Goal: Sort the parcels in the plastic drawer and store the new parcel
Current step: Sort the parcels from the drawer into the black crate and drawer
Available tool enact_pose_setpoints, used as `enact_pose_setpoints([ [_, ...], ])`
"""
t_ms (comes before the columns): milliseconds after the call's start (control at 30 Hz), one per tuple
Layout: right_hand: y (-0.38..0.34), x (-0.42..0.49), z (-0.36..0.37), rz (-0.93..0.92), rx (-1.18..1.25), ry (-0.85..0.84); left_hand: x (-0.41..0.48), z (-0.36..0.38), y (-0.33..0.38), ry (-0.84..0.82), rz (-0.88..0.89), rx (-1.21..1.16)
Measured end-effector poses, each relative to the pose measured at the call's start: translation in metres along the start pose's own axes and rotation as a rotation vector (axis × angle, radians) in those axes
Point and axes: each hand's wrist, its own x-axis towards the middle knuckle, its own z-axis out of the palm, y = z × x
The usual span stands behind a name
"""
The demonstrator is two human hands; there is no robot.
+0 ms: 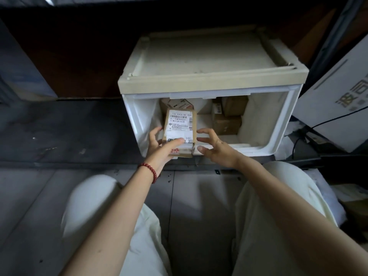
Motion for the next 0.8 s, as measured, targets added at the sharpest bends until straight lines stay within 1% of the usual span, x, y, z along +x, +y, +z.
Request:
enact_pose_setpoints([
  [133, -0.009, -0.014, 0.001, 0.080, 0.234, 0.053, -0.018, -0.012, -0.003, -0.072, -0.036, -0.057],
  [200, -0.011, -0.018, 0.001, 0.100, 0.338, 0.079, -0.024, -0.016, -0.009, -0.093, -0.030, 0.015],
  [333, -0.009, -0.018, 0.005, 0.098, 0.410, 0.105, -0.032, -0.010, -0.015, -0.047, 0.017, 0.221],
  [467, -0.005, -0.017, 0.007, 0.076, 0.442, 0.139, -0.039, 0.000, -0.013, -0.049, 0.095, 0.354],
  [600, -0.003, -0.019, 0.005, 0.051, 0.408, 0.173, -0.038, 0.002, -0.014, -0.034, 0.165, 0.411],
  [700, 0.002, -0.018, 0.003, 0.065, 0.333, 0.212, -0.036, 0.001, -0.016, -0.027, 0.239, 0.427],
  [800, 0.005, -0.016, 0.001, 0.119, 0.316, 0.255, -0.037, 0.002, -0.016, -0.031, 0.262, 0.438],
])
